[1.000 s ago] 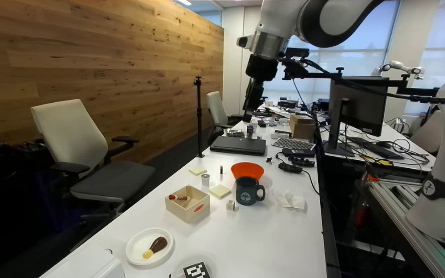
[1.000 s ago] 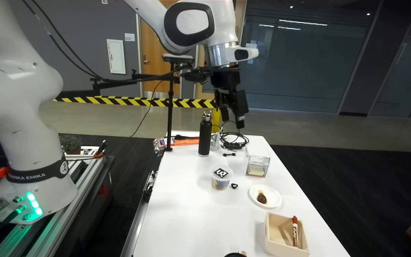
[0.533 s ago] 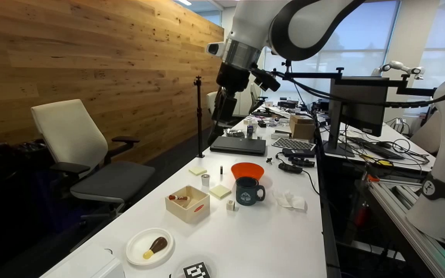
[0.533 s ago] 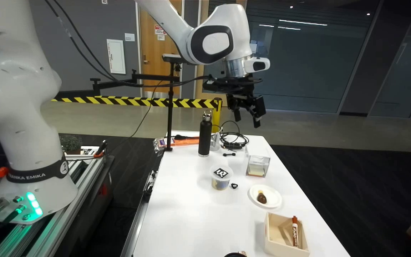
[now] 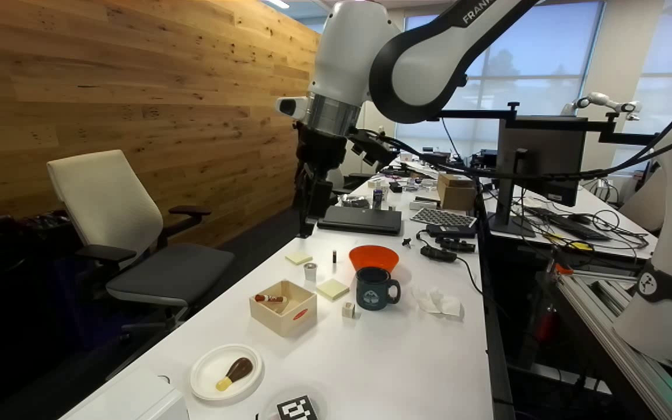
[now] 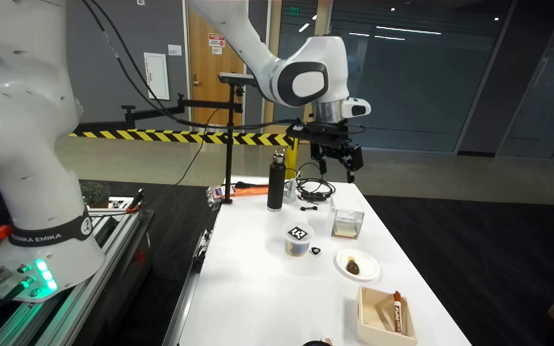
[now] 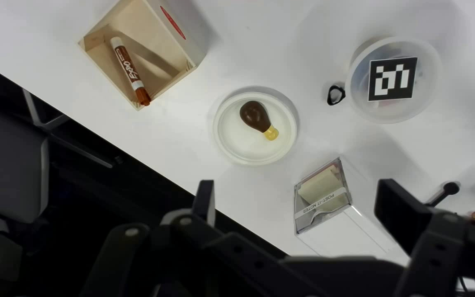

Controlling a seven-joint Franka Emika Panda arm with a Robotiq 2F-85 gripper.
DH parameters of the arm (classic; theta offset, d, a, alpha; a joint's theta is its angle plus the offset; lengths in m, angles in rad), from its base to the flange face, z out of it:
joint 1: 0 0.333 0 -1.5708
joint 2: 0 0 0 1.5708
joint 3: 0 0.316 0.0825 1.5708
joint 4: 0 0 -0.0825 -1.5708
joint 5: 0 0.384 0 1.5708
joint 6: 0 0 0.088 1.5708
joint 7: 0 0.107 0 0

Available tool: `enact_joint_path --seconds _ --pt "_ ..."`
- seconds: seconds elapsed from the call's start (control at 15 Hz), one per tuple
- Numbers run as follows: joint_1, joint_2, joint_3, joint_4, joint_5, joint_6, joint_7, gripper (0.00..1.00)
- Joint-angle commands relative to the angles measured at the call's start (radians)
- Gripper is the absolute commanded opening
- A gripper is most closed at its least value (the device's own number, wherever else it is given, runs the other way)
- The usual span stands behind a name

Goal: Place the lunchbox's lid on the table

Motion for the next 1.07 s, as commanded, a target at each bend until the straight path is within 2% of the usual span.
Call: enact_joint_path --seconds 0.0,0.27,0.73,1.0 --pt "0.007 0.059 0.011 0.009 -0.022 0.039 0.0 1.0" --pt "0.052 0.115 0.018 -0.034 -0.058 0.092 0.061 1.0" --pt "0.088 0.275 0.037 -0.113 -0.05 0.224 0.071 1.0" --pt "0.093 0.375 0.047 -0.1 -0.046 0.3 0.063 1.0"
